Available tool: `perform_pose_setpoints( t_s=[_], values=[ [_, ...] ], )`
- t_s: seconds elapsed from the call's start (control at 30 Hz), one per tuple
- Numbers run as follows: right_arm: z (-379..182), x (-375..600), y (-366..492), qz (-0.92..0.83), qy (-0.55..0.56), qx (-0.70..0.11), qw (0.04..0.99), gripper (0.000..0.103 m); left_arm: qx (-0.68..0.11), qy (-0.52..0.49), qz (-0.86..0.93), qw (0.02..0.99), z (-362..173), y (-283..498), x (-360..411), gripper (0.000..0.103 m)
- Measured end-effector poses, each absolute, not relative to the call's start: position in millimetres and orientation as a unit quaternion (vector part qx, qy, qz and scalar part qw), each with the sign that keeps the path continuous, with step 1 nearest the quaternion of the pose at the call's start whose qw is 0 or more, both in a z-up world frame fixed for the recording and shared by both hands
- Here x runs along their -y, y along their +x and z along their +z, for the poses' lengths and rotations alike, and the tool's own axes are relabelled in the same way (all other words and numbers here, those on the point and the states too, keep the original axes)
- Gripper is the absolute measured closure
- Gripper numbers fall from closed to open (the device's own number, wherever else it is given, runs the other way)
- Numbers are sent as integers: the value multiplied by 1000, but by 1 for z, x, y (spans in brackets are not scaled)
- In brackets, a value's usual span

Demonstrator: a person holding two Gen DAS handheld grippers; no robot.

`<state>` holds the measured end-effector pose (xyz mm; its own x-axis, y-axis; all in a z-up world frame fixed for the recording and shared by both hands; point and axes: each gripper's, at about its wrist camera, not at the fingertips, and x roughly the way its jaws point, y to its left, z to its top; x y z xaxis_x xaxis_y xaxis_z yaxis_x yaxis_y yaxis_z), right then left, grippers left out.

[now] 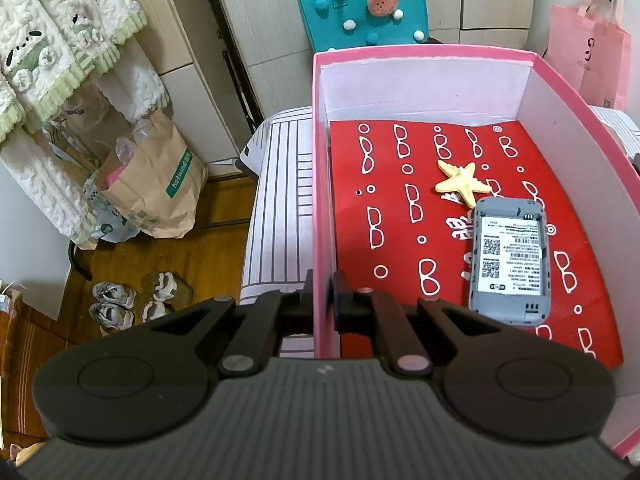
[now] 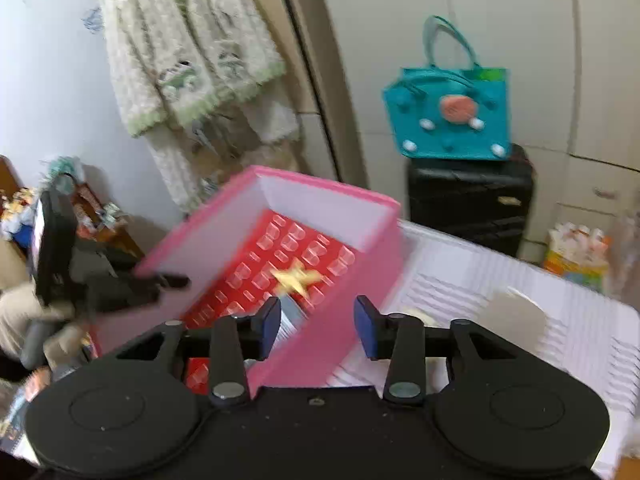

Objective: Organize rigid objects
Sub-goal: 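Drop the yellow starfish into the pink box with the right gripper, then grasp the black case with the right gripper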

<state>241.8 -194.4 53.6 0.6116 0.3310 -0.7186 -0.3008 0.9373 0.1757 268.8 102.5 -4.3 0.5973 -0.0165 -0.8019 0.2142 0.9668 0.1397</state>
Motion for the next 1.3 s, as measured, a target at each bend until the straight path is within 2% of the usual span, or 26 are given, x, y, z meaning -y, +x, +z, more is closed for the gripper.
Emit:
perform_pose_setpoints(
  t_s=[0.17, 0.43, 0.5, 0.73, 0.97, 1.13, 1.3],
  values=[
    [32, 225, 219, 123, -21, -421, 899, 51, -442, 113, -66, 887, -4, 269, -102, 97],
    [0, 248, 198, 72, -26, -423, 903, 43, -436, 119, -68, 890, -5, 267, -101, 97],
    [-5, 254, 196, 66, -10, -425, 903, 34, -435, 121, -68, 890, -5, 267, -101, 97],
    [-21, 264, 201, 24, 12, -435, 900, 19, -434, 122, -68, 890, -5, 266, -102, 97],
    [-32, 284, 210, -18, 50, -424, 904, 19, -431, 130, -66, 890, -4, 265, -99, 97],
    [-42, 303, 231, -40, 68, -444, 892, 13, -429, 130, -66, 892, -4, 264, -99, 97],
    [-51, 307, 246, -4, 20, -441, 897, 4, -428, 132, -67, 891, -4, 264, -99, 97]
  ],
)
